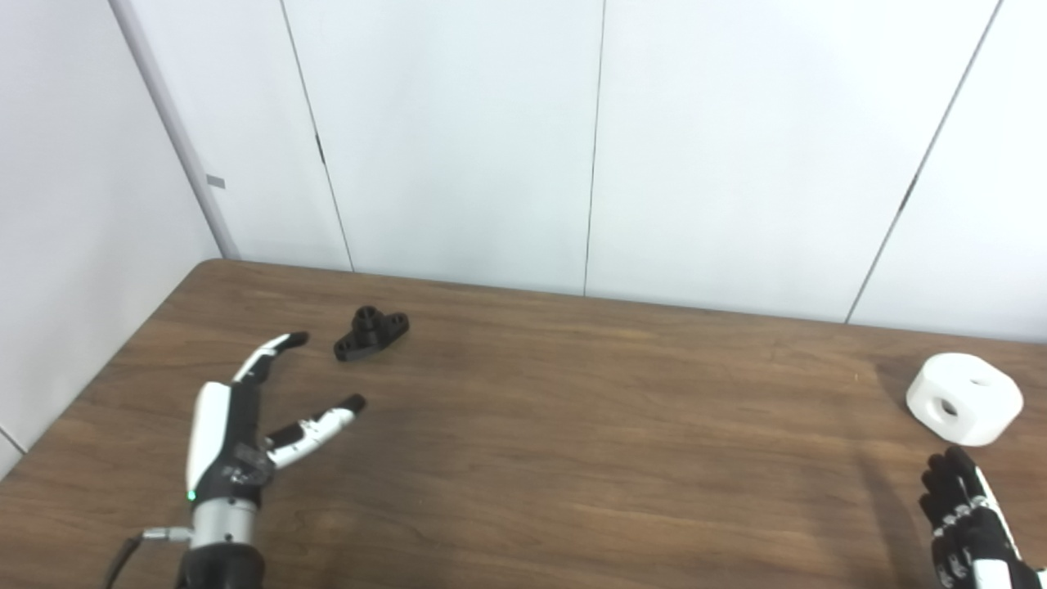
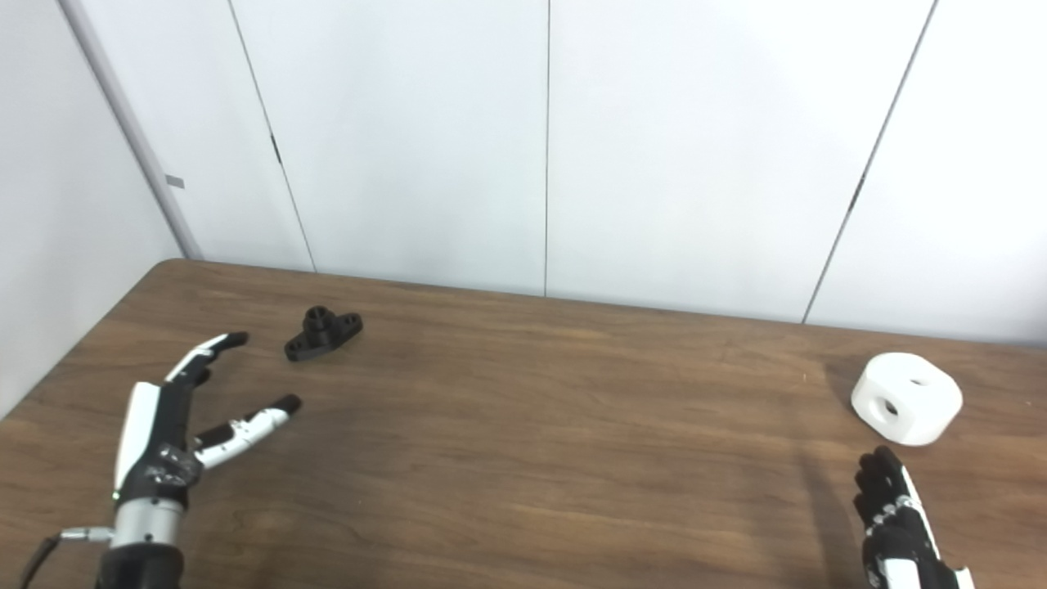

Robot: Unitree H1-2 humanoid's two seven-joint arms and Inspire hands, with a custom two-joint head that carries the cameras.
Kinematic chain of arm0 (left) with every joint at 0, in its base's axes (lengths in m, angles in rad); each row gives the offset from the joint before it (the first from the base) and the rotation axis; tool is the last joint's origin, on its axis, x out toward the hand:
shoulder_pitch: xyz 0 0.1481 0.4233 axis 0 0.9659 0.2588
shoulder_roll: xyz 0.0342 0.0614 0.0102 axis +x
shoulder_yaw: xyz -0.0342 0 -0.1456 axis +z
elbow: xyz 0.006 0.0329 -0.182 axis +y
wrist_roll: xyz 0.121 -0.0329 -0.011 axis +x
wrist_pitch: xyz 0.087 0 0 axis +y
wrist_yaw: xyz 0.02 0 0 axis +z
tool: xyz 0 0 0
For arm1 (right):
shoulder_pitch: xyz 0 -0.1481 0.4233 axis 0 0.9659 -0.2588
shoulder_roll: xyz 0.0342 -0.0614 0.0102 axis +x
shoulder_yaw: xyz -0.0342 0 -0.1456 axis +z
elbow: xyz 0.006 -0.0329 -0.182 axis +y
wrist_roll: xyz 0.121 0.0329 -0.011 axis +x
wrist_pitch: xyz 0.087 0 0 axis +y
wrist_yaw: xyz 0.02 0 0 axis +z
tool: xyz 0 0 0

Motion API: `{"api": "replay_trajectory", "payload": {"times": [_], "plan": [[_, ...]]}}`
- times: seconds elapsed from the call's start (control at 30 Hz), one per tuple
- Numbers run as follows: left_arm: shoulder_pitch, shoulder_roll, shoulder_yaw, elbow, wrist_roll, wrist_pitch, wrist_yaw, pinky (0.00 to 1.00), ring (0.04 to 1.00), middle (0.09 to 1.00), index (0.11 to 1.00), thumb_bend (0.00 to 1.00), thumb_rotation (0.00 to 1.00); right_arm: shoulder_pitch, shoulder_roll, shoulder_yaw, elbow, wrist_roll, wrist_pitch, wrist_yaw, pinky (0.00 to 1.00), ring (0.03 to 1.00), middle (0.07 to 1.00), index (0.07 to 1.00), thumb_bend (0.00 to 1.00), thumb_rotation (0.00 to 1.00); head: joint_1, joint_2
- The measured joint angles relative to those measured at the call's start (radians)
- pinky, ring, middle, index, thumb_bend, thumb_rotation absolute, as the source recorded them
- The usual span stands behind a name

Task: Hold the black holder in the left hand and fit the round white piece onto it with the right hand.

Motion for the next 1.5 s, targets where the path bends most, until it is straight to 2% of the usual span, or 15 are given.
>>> {"api": "replay_trajectory", "payload": {"times": [0.17,0.33,0.53,0.73,0.83,0.9,1.07,1.17,1.5], "plan": [[-0.046,0.054,-0.012,0.084,0.037,0.033,0.001,0.87,0.898,0.879,0.8,0.82,0.29,0.0,-0.001,0.001,0.001,0.007,-0.005,0.001,1.0,0.973,0.962,0.944,0.56,0.84,-0.003,0.006],[-0.114,0.093,-0.034,0.21,0.069,0.022,0.04,0.84,0.888,0.859,0.771,0.83,0.29,0.001,-0.002,0.002,0.0,0.006,-0.005,0.001,1.0,0.964,0.951,0.934,0.56,0.83,-0.005,0.012],[-0.202,0.112,-0.076,0.35,0.085,0.008,0.089,0.84,0.907,0.862,0.775,0.85,0.26,0.002,-0.003,0.003,-0.001,0.006,-0.005,-0.001,1.0,0.956,0.95,0.933,0.56,0.81,-0.006,0.018],[-0.277,0.141,-0.139,0.468,0.111,-0.008,0.099,0.87,0.945,0.889,0.785,0.89,0.28,0.002,-0.003,0.003,-0.001,0.005,-0.006,-0.002,1.0,0.96,0.95,0.935,0.57,0.81,-0.006,0.021],[-0.298,0.16,-0.174,0.495,0.127,-0.009,0.1,0.97,0.97,0.909,0.783,0.89,0.29,0.002,-0.003,0.003,-0.002,0.005,-0.006,-0.004,1.0,0.966,0.953,0.939,0.57,0.81,-0.008,0.021],[-0.313,0.171,-0.199,0.519,0.147,-0.011,0.102,0.99,0.983,0.923,0.781,0.9,0.3,0.003,-0.003,0.003,-0.002,0.005,-0.005,-0.005,1.0,0.97,0.956,0.944,0.55,0.82,-0.008,0.023],[-0.346,0.189,-0.247,0.576,0.169,-0.004,0.101,1.0,0.999,0.942,0.778,0.93,0.32,0.004,-0.003,0.003,-0.004,0.004,-0.006,-0.006,1.0,0.974,0.96,0.945,0.56,0.82,-0.014,0.026],[-0.365,0.192,-0.269,0.601,0.188,0.026,0.101,1.0,0.999,0.943,0.779,0.93,0.32,0.005,-0.003,0.004,-0.006,0.005,-0.005,-0.007,1.0,0.971,0.959,0.943,0.57,0.81,-0.014,0.029],[-0.422,0.215,-0.305,0.655,0.206,0.106,0.1,1.0,0.992,0.942,0.798,0.91,0.31,0.007,-0.003,0.005,-0.009,0.007,-0.005,-0.007,1.0,0.967,0.955,0.936,0.6,0.79,-0.012,0.031]]}}
